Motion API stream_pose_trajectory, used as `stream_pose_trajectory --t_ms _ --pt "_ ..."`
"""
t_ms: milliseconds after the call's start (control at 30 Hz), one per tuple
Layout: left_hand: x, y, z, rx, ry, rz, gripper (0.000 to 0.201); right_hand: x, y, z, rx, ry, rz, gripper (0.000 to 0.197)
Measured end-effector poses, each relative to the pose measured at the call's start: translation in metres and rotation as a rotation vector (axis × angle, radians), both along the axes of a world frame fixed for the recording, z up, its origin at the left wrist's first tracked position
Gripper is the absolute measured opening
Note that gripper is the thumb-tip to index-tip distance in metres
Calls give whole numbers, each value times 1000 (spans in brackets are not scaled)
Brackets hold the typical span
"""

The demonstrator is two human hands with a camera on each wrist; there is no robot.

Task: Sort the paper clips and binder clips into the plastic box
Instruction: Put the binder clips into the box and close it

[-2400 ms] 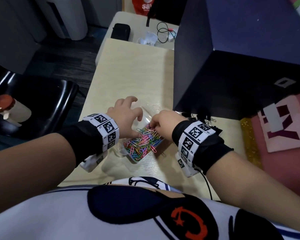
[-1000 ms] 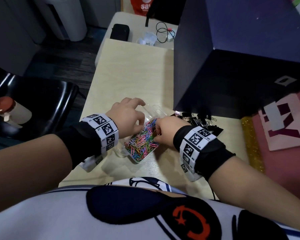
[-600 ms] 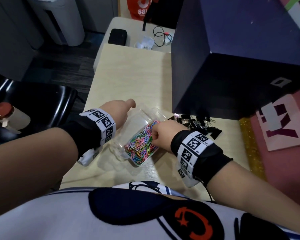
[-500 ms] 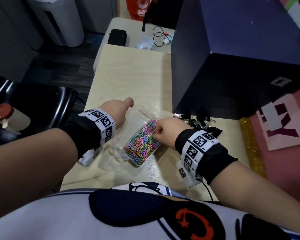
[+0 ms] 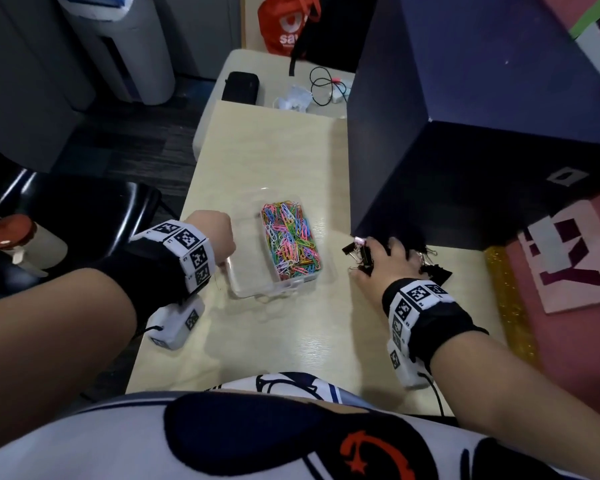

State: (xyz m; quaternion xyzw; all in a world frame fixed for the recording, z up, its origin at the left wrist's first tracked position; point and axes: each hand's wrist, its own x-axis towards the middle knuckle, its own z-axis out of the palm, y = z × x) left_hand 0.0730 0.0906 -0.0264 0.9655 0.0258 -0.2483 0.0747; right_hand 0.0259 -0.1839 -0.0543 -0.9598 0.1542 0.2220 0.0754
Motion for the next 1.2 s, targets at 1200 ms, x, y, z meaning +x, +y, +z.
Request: stream_pose_trajectory --t_ms 1200 --pt "-56 -121 -15 -188 -123 -548 45 -17 -73 -4 98 -72 -135 64"
